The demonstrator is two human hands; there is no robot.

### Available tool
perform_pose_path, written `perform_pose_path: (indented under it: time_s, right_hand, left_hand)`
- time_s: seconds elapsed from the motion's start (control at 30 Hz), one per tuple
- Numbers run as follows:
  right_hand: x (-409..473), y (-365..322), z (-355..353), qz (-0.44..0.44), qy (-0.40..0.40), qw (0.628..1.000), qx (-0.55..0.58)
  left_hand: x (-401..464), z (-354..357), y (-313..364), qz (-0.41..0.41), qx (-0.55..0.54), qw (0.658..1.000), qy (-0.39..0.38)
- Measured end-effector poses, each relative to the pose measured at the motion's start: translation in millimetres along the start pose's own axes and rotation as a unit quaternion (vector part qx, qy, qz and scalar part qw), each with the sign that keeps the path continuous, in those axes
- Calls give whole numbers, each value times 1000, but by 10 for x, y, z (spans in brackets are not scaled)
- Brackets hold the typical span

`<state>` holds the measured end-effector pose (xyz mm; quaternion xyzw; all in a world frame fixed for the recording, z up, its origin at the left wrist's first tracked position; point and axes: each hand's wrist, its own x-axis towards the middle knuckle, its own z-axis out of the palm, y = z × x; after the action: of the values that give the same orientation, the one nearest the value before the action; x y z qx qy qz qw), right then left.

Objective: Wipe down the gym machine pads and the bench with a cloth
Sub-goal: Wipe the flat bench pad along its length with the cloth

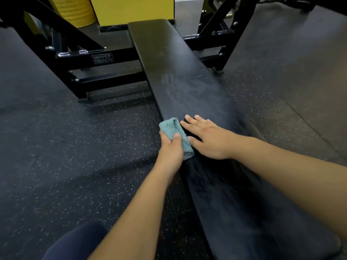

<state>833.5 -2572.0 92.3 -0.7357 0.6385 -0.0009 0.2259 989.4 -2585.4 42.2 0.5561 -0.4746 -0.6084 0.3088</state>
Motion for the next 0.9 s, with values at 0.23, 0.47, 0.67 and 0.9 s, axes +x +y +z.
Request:
perform_pose_path:
  time_s: [0.23,0.47,0.67,0.9]
  right_hand:
    - [22,40,44,-11,0,1000,-10]
    - [56,69,82,-30,5,999,-28]
    - [64,98,84,-41,2,999,-34]
    - [70,89,52,-44,-2,998,-44]
  left_hand:
    - [-352,36,-248,5,30,999,-8]
    - [-222,50,-171,20,29,999,16]
    - [-87,30,-148,36,37,999,12]
    - [-308,48,-218,26,48,998,12]
